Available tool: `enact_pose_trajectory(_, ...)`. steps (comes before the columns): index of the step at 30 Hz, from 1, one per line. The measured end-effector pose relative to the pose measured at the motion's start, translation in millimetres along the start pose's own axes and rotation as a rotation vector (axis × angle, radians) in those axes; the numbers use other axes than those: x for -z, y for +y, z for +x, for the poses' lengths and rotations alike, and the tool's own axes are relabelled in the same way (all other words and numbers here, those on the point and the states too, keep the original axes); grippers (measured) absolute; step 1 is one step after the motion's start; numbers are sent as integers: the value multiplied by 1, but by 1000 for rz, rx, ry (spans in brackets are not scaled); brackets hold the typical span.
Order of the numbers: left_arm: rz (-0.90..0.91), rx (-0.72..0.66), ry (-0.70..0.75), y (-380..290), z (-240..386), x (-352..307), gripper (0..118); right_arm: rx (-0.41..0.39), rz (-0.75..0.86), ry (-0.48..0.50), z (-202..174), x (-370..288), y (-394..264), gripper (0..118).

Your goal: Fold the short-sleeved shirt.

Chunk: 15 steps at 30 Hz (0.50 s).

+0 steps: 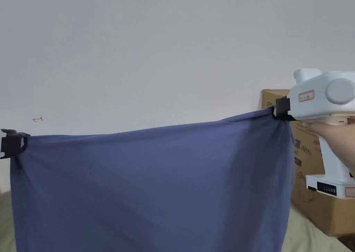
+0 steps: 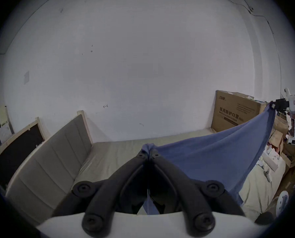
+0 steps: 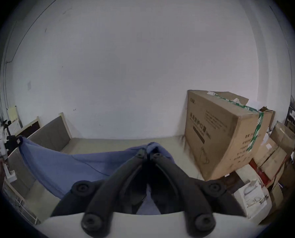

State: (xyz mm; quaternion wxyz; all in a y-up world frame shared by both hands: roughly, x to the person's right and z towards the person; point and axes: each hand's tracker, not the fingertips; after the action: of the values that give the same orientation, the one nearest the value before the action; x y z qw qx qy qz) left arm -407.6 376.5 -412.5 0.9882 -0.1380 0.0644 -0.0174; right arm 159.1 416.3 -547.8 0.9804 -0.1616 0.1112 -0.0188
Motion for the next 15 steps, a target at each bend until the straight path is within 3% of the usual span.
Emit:
enact_pose_trajectory(7,76,-28,122,24,-4,73,0,-18,72,-39,-21,65,42,0)
enact_pose_trajectory(15,157,-48,140,35,-7,130,0,-72,230,-107,-39,101,73,0)
